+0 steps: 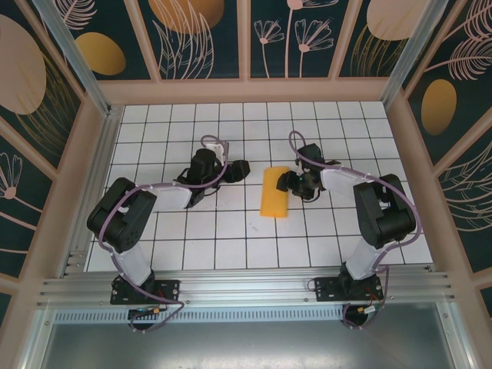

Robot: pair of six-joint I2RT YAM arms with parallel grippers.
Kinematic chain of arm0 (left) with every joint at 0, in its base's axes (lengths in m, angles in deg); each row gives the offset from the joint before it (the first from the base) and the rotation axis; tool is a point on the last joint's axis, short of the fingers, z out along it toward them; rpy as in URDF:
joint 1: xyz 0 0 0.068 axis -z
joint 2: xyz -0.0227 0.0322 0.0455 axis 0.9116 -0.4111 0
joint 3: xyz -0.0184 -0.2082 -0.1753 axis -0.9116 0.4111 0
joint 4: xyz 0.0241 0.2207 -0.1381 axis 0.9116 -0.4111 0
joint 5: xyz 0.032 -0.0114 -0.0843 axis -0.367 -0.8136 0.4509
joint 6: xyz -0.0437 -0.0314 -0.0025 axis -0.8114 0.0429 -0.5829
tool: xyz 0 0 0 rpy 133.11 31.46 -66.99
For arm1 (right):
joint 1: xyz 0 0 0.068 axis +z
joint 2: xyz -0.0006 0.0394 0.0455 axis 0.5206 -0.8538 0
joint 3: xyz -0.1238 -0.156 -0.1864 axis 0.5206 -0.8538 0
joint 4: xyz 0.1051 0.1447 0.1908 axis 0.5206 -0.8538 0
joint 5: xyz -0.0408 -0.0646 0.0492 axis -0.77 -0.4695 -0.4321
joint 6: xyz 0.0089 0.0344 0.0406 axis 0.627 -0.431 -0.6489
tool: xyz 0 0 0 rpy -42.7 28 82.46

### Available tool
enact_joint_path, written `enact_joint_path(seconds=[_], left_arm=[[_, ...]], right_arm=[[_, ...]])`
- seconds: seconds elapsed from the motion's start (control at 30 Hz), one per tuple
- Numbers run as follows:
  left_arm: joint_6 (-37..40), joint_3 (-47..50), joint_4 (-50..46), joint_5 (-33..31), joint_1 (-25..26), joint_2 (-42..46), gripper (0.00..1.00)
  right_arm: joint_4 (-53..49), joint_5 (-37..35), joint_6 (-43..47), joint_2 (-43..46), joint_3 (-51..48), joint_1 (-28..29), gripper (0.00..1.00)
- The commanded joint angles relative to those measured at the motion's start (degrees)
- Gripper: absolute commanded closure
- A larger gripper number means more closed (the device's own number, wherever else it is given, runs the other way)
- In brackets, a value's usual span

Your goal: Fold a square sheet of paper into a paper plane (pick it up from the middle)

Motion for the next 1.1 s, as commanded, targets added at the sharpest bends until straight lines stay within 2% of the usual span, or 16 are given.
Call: enact_joint_path(seconds=[0.0, 0.23, 0.53, 1.07], left_arm=[[-1.0, -2.1, -1.1, 0.5, 0.4, -0.9, 0.25], [-1.7, -2.2, -0.8, 0.9, 0.9, -1.2, 0.25], [-1.9, -3.3, -0.7, 1.8, 1.9, -2.6, 0.28], [-2.3, -3.5, 0.3, 2.9, 1.9, -3.2, 0.32]], right_arm=[[0.0, 1.0, 0.7, -1.5, -0.6, -0.2, 0.35], [0.7, 2.7, 0.5, -2.3, 0.2, 0.3, 0.34], [-1.3, -0.4, 0.3, -3.4, 2.0, 2.1, 0.33], [-1.6, -1.2, -1.2, -2.1, 4.0, 4.1, 0.32]])
